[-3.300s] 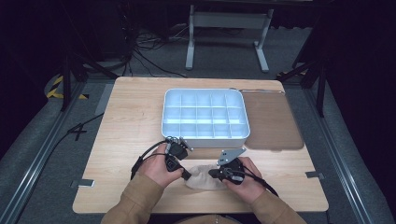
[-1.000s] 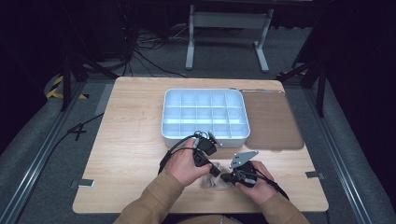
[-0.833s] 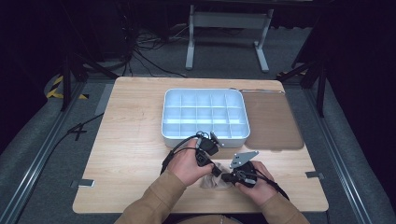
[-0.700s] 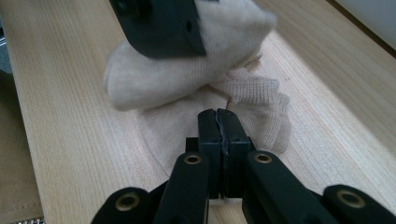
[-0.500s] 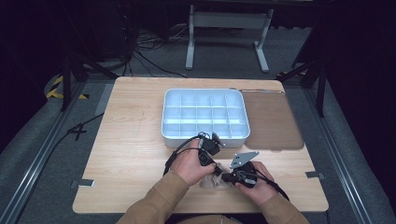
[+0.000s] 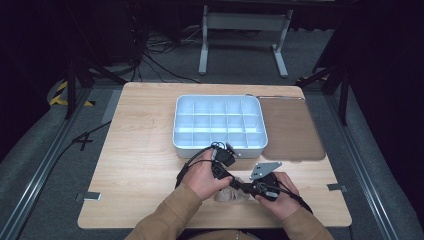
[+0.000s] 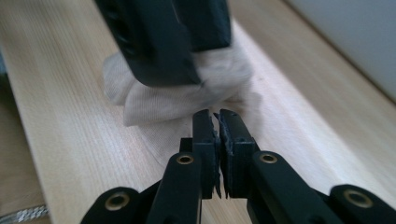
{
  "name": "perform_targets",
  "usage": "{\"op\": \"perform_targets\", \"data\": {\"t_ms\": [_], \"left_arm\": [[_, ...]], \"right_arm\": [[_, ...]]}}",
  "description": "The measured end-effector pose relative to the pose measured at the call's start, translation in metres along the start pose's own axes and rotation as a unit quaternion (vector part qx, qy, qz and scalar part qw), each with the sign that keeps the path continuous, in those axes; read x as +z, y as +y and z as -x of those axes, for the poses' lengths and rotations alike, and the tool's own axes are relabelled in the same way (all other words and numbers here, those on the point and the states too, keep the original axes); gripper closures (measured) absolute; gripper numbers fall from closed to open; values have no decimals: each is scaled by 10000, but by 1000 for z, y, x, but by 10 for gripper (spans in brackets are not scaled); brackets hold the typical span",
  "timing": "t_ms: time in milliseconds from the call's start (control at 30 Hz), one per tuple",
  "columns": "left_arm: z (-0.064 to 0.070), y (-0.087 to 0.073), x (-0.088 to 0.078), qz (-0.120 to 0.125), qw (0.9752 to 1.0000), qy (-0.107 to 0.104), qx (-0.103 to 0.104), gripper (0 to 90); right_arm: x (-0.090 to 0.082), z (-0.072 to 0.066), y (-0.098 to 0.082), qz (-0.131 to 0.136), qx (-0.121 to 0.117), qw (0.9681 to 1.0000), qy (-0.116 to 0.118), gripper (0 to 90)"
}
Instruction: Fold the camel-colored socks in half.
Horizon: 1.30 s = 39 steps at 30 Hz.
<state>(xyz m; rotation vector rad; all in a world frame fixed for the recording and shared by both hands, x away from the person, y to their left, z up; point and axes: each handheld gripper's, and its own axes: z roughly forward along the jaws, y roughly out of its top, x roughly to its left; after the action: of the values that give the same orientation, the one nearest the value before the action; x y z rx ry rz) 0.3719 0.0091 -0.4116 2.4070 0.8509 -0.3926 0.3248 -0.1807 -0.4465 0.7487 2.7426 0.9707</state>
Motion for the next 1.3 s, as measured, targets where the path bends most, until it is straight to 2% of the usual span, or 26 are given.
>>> {"op": "perform_targets", "data": {"t_ms": [67,133,233,300,367,400,500,633,733,900,1100,1133,1233,1300], "left_arm": [[0,-3,-7,147,9999,-47,13,539],[-1,-8,-15,254,9997,10,22,531],[-3,-15,-27,399,9991,127,-43,532],[-6,-20,-34,439,9988,186,-93,542],[-10,-28,-40,437,9985,321,-63,556],[-10,-28,-40,437,9985,321,-63,571],[-12,-36,-44,374,9984,409,-83,607],[-15,-44,-41,263,9983,492,-169,652],[-17,-46,-40,198,9984,513,-159,685],[-16,-47,-43,336,9978,567,-100,724],[-13,-39,-41,421,9971,601,201,773],[-11,-37,-40,513,9967,583,228,784],[-6,-29,-32,572,9955,565,511,835],[-3,-25,-23,510,9945,542,732,856]], "right_arm": [[-14,3,2,51,62,9999,-109,862],[-26,5,4,147,148,9996,-193,869],[-38,5,9,329,130,9991,-223,874],[-40,1,14,451,68,9988,-151,875],[-39,-5,19,524,-9,9986,-64,873],[-39,-5,19,524,-9,9986,-64,873],[-28,-16,30,602,-199,9979,112,873],[-13,-25,37,525,-354,9975,326,865],[-1,-28,39,399,-471,9975,340,842],[4,-23,36,275,-465,9981,282,836],[1,-17,26,110,-374,9990,212,837],[1,-16,24,110,-357,9991,218,832],[-1,-15,20,125,-337,9992,158,823],[-1,-14,17,121,-314,9994,128,818]]}}
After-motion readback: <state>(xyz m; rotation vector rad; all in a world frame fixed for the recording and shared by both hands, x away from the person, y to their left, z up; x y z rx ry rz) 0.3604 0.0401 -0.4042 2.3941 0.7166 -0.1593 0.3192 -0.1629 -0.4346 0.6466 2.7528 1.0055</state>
